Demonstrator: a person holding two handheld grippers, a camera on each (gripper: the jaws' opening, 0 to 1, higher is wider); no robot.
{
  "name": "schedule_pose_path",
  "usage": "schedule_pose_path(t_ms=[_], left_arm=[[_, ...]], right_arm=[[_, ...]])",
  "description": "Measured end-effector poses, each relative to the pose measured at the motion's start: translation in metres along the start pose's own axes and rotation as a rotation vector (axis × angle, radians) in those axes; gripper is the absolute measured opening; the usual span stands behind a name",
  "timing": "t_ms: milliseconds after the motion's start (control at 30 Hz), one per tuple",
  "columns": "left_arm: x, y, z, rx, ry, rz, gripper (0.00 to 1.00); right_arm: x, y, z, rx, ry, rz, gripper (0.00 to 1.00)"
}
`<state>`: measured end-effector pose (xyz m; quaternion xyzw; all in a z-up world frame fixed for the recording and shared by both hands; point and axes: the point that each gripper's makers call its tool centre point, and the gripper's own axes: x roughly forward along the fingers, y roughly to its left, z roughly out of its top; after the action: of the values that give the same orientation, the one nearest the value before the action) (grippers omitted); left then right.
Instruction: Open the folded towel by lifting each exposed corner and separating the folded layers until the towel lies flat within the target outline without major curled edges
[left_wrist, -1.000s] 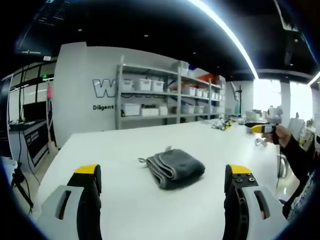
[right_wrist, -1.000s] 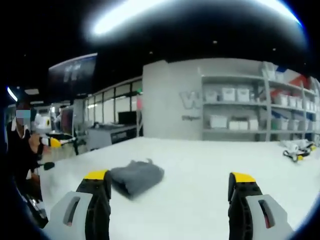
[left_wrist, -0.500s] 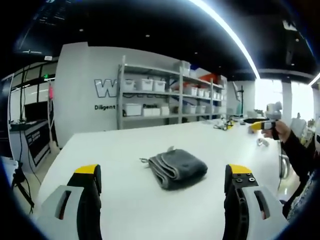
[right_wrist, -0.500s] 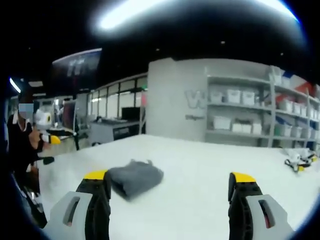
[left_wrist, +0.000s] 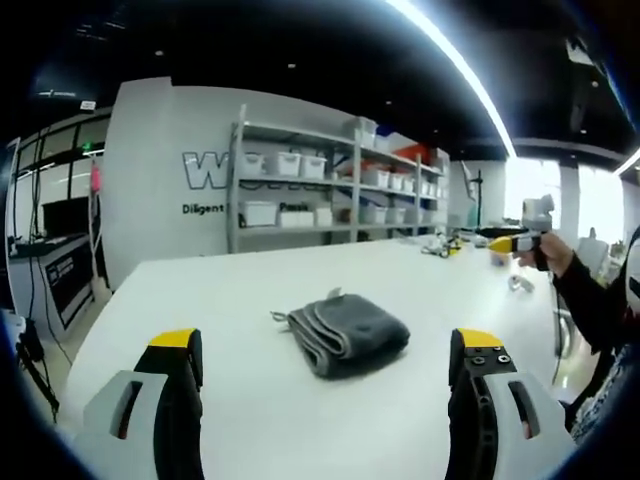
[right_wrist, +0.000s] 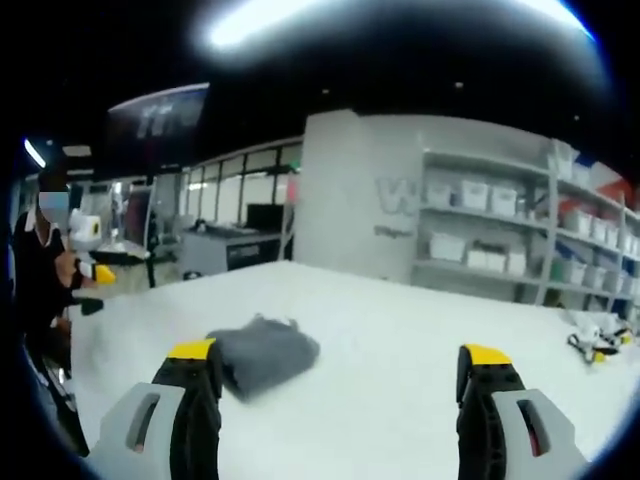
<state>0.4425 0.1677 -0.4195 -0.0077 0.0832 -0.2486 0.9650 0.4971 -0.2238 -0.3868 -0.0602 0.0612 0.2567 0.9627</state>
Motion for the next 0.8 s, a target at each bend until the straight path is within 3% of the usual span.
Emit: schedule_pose_path(t_ms=[200, 800], left_arm=[[0.003, 0.001, -0.008, 0.01, 0.026, 0.005, 1.0], [0.004, -0.004, -0.007, -0.01, 0.01, -0.008, 1.0]], right_arm=[[0.006, 0.001, 0.01, -0.03, 0.005, 0.022, 0.99], [0.021, -0.002, 0.033, -0.122, 0.043, 0.063, 0.99]])
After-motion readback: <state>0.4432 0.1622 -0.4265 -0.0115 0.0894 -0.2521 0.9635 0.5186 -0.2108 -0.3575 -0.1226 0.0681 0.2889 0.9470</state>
